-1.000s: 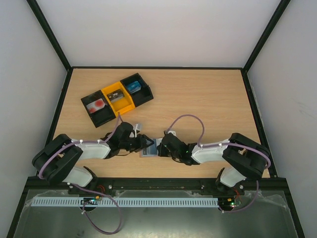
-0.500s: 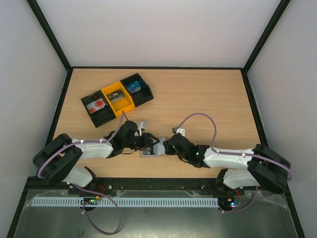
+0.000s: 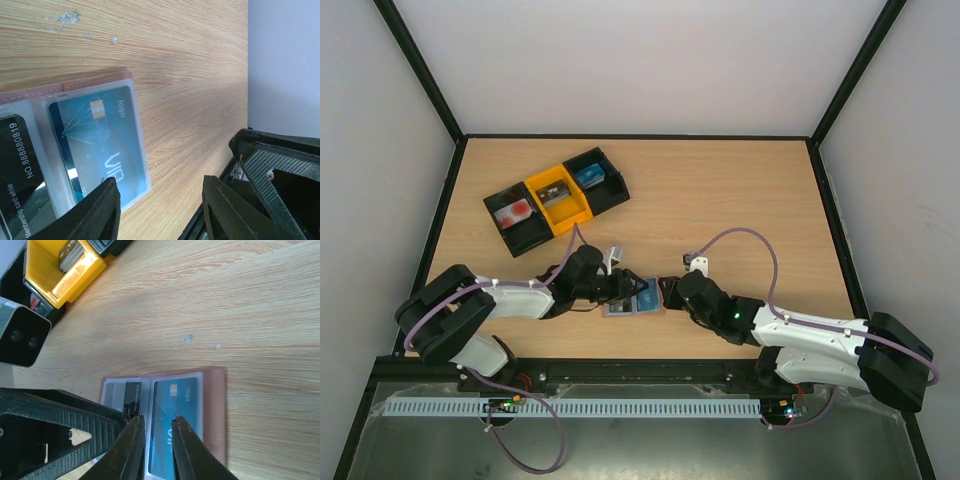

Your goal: Take the credit cards out of the card holder

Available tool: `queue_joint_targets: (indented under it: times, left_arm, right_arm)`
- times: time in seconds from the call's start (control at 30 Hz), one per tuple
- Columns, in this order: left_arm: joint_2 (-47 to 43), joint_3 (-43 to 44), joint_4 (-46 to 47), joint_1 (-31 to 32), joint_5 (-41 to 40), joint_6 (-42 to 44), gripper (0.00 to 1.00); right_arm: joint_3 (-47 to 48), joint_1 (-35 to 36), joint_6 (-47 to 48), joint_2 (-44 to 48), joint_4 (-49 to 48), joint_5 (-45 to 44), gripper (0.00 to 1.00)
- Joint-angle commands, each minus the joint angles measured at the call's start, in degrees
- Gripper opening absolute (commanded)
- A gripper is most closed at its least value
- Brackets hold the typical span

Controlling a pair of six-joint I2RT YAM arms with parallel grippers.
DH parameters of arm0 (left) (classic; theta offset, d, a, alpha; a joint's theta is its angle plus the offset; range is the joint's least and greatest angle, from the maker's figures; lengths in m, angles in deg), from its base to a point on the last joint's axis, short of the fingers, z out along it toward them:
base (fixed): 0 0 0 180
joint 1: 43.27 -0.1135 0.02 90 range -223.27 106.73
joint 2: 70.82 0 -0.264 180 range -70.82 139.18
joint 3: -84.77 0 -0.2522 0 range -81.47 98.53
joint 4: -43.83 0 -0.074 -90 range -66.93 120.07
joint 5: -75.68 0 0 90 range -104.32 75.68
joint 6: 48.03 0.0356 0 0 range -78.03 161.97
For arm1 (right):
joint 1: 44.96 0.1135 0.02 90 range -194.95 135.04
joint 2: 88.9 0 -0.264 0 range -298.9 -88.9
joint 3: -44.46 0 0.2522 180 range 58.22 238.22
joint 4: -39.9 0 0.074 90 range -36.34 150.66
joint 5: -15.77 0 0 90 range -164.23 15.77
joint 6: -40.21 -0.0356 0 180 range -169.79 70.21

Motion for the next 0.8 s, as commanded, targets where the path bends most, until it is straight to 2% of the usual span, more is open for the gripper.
queue_joint_targets:
  times: [0.0, 0.37, 0.77]
  left_arm:
    - [0.6, 0.4, 1.9, 0.4, 0.0, -0.1, 0.46]
    - [0.2, -0.6, -2.7, 0.3, -4.7, 2.0, 0.46]
    - [2.2, -2.5, -1.6, -0.2, -6.1, 2.3, 0.43]
  right_arm:
    - [-0.8, 0.3, -0.5, 1.2, 0.8, -1.8, 0.17]
    - [-0.5, 0.3, 0.9, -6.0, -2.5, 1.5, 0.21]
    - [2.0, 0.2, 2.7, -14.5, -4.3, 2.3, 0.14]
